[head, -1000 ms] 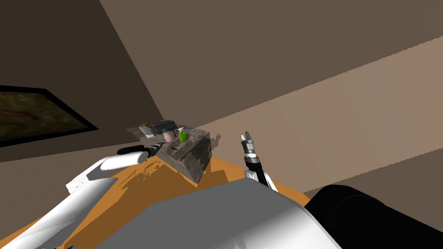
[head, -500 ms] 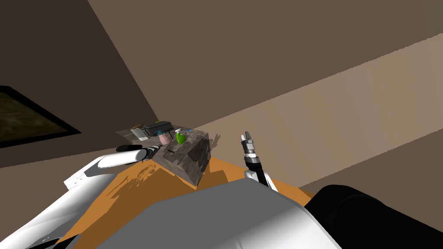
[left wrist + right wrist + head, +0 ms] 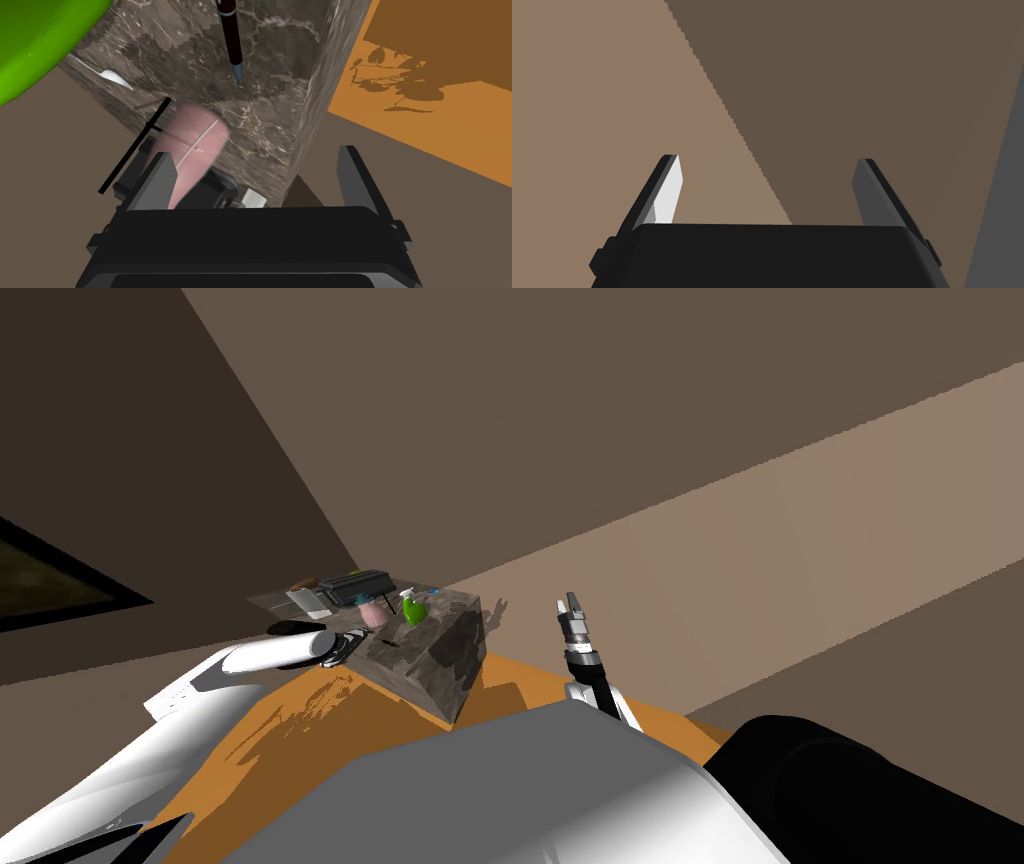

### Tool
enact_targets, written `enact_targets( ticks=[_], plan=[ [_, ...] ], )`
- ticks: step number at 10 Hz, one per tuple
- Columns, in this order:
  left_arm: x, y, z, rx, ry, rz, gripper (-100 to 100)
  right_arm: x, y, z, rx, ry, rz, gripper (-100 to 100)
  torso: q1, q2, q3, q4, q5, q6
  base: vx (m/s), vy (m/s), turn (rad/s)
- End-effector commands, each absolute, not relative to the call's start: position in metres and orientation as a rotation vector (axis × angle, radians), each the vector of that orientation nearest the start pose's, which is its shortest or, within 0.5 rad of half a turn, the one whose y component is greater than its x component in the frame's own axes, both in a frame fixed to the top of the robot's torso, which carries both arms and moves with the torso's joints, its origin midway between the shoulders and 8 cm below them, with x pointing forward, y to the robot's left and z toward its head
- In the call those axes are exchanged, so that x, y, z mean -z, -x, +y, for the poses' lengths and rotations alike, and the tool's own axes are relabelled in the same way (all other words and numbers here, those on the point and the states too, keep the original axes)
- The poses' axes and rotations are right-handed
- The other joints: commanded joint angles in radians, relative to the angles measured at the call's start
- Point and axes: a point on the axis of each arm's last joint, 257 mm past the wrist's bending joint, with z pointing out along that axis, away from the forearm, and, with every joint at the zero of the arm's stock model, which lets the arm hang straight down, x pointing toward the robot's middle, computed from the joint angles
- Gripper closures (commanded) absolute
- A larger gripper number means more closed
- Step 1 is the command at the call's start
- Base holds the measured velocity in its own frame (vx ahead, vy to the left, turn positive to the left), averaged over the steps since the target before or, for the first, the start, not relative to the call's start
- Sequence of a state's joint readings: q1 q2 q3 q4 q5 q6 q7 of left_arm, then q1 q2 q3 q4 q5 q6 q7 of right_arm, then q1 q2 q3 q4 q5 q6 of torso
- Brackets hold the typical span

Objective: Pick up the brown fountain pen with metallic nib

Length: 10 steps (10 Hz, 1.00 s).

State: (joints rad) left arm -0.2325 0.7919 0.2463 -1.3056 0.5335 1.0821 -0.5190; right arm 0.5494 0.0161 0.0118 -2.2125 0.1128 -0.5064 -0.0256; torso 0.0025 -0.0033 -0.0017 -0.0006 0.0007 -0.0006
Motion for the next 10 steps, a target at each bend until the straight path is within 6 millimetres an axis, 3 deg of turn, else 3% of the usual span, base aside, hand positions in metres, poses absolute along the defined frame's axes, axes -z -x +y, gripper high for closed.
enact_targets(
  ticks=[1,10],
  plan=[
    [0.275,-0.461,0.588,0.113,1.529,1.981,-100,0.022,-0.353,-0.272,-1.228,-0.694,0.735,0,0.000,0.000,0.000,0.000,0.000,0.000,0.036,0.036,-0.090],
    [0.309,-0.411,0.576,0.050,1.712,2.215,-100,0.022,-0.353,-0.272,-1.228,-0.694,0.735,0,0.001,-0.002,-0.001,0.000,0.000,0.000,0.046,0.043,-0.080]
  ],
)
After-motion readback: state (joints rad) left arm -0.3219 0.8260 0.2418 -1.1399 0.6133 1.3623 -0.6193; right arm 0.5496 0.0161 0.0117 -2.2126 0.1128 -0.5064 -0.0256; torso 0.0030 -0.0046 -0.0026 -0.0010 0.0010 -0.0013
